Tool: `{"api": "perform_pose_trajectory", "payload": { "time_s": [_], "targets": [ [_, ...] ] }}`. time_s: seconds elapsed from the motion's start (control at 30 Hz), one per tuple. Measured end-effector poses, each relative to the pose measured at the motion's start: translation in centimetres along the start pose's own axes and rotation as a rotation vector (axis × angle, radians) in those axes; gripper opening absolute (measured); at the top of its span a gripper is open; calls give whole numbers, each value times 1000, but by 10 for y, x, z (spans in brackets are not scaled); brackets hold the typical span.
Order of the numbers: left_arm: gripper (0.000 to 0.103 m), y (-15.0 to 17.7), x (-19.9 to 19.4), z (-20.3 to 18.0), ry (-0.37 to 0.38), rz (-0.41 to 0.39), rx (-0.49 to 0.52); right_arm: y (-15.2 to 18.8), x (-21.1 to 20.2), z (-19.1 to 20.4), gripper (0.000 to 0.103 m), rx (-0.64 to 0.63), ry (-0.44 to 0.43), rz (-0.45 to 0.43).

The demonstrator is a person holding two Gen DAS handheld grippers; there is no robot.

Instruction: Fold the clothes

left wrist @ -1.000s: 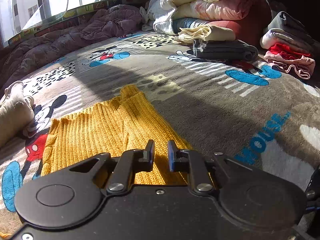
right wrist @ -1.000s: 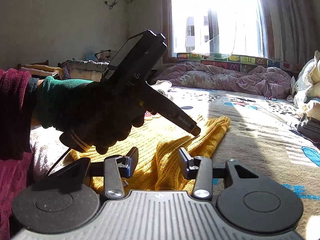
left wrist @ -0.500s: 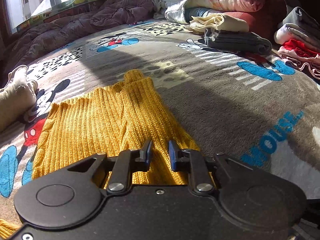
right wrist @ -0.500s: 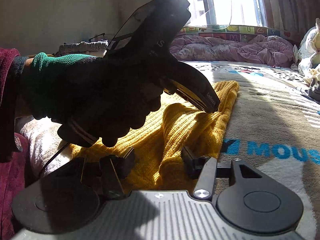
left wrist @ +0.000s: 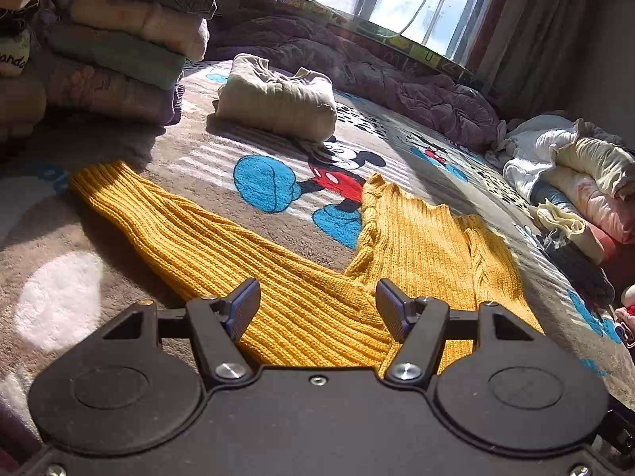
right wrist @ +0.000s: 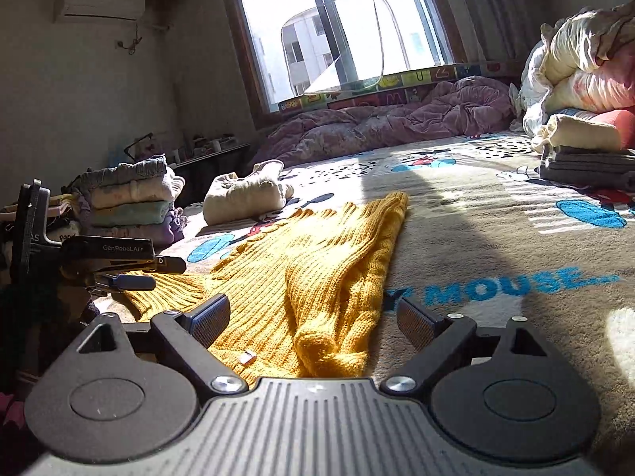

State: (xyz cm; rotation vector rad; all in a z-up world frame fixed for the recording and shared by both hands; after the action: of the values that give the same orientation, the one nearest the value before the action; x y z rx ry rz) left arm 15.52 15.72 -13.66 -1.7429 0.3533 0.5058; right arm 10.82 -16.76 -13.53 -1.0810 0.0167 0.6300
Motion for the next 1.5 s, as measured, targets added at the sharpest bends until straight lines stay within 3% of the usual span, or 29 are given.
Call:
{"api": "perform_pose_trajectory", "payload": {
  "time_s": [0.13,0.27,0.47,0.57,0.67,0.87,0.93,1.0,1.1,1.2,1.5],
  "targets": [
    [64,2,-10,62,-48,-7,-245,-3,4,-20,94,154,28,-3],
    [64,15,-9,97,-17,17,-443,-5,9,-51,98,361,59,-19],
    [66,17,-1,108,34,6,-543,-2,12,-75,99,533,40,25],
    [77,12,6,108,57,-5,-564,-1,13,-78,102,567,23,42],
    [81,7,12,106,58,-17,-554,-3,13,-61,102,469,-2,50],
    [79,0,23,100,32,-17,-493,2,17,-32,102,346,-62,94],
    [64,-2,25,95,22,-19,-461,3,20,-29,101,329,-60,104],
    [31,-4,28,90,20,-17,-435,3,23,-28,97,332,-63,111],
    [18,-8,31,76,33,-24,-379,2,23,-30,87,324,-46,90],
    [14,-19,28,52,65,-61,-274,-1,23,-33,75,313,-29,62],
    [13,-28,12,-57,203,-160,98,-6,24,-36,70,332,-77,50]
  ]
}}
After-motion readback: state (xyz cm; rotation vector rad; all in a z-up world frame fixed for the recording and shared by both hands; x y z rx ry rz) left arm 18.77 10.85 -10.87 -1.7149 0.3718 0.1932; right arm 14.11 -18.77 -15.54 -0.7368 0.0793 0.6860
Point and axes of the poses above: each gripper's, at about its wrist camera, not at the fingertips, and x roughly the way its jaws point, z to its left, y to its underside, the point moved 7 cm from there along x, roughly the way its jaws point, and after that the axes turned 13 degrees about x, right-handed, at the moved point
